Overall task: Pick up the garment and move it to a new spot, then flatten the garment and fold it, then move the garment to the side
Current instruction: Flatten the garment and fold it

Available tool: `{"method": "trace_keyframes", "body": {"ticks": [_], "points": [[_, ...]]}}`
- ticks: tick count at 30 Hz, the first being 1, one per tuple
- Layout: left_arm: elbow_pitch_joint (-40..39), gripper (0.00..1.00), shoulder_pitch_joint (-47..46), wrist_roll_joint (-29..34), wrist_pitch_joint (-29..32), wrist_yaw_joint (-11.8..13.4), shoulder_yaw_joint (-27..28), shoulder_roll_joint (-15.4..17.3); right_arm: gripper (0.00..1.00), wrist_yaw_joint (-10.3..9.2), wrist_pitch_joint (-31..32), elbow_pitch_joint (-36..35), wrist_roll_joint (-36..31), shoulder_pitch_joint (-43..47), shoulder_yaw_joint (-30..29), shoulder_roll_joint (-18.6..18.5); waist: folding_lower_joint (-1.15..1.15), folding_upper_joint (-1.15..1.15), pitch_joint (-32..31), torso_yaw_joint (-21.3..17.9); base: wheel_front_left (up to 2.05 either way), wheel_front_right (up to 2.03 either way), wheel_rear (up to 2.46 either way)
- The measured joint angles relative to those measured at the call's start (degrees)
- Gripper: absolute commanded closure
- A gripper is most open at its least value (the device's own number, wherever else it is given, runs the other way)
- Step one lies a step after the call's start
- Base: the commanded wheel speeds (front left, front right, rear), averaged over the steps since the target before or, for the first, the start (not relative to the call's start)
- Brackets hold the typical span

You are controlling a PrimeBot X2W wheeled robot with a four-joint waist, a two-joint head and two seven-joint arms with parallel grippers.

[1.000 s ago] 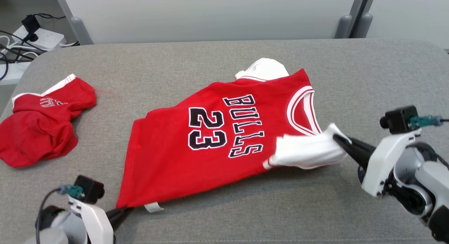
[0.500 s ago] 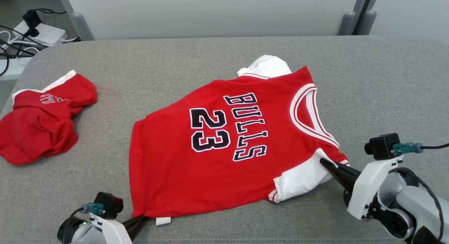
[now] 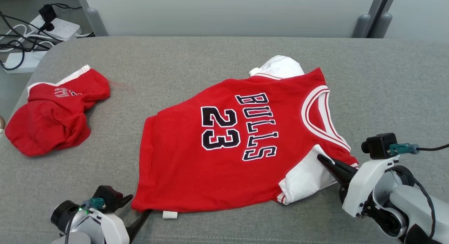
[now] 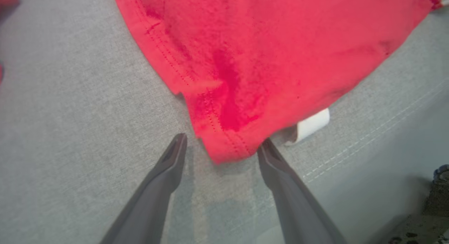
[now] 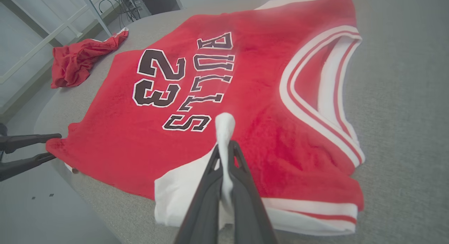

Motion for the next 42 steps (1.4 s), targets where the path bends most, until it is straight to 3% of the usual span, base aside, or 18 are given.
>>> {"method": "trace_keyframes", "body": {"ticks": [11,19,23,24,29,32,33,34,35,42], "points": [[0.85,0.00,0.49,9.04,-0.96,3.64,-0.49,-2.86,1.00,0.00,-0.73,1.07,0.57,-1.82,1.22,0.19,0.00,0.00,0.57,0.00,0.00,0.00,0.00],[-1.81,0.00,0.65,18.33,-1.00,11.93,1.12,-3.07,1.00,0.00,-1.74,1.72,1.48,-2.11,2.32,0.18,0.00,0.00,0.47,0.13,0.00,0.00,0.00],[-2.52,0.02,1.54,19.63,-1.01,12.60,1.92,-2.83,1.00,0.00,-1.86,1.89,1.82,-2.13,2.63,0.24,0.00,0.00,0.54,0.32,0.00,0.00,0.00],[-2.44,0.05,2.07,19.73,-1.00,12.59,1.94,-2.82,1.00,0.00,-1.86,1.98,1.93,-2.13,2.79,0.26,0.00,0.00,0.56,0.35,0.00,0.00,0.00],[-1.96,0.52,3.07,20.38,-1.00,12.51,2.43,-3.00,1.00,0.00,-2.04,2.23,2.12,-2.33,3.65,0.52,0.00,0.00,0.63,0.42,0.00,0.00,0.00],[-0.92,0.61,3.07,20.46,-1.00,12.50,2.97,-3.47,1.00,0.00,-2.36,2.59,2.40,-2.49,3.99,0.60,0.00,0.00,0.72,0.39,0.00,0.00,0.00],[-0.67,0.69,3.07,20.48,-1.00,12.49,3.13,-3.64,1.00,0.00,-2.36,2.74,2.41,-2.60,4.04,0.60,0.00,0.00,0.76,0.38,0.00,0.00,0.00],[-0.34,0.93,3.07,20.57,-1.01,12.48,3.27,-3.78,1.00,0.00,-2.37,2.82,2.41,-2.78,4.09,0.59,0.00,0.00,0.80,0.36,0.00,0.00,0.00],[0.26,1.00,3.06,20.62,-1.01,12.38,3.35,-3.96,1.00,0.00,-2.37,2.83,2.41,-3.12,4.17,0.59,0.00,0.00,0.83,0.31,0.00,0.00,0.00],[-0.89,1.00,0.75,19.91,-1.00,9.55,8.23,-2.99,1.00,0.00,-4.22,1.34,2.56,-6.21,3.64,-0.37,0.00,0.00,1.17,-0.25,0.00,0.00,0.00]]}}
